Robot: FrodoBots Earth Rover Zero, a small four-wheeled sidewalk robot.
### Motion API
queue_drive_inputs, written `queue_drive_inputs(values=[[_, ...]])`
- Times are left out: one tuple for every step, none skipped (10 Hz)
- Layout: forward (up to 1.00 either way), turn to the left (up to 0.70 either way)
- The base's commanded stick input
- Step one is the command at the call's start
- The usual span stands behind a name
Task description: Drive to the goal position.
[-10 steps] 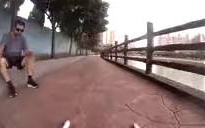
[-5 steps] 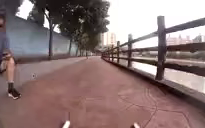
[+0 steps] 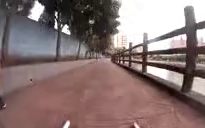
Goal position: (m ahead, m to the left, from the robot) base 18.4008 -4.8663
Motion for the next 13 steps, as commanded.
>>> queue_drive_inputs(values=[[1.0,-0.09],[1.0,-0.29],[1.0,-0.33],[1.0,-0.24],[1.0,0.0],[1.0,0.0],[1.0,0.0],[1.0,0.0],[1.0,-0.15],[1.0,-0.4],[1.0,-0.35],[1.0,-0.05],[1.0,0.0]])
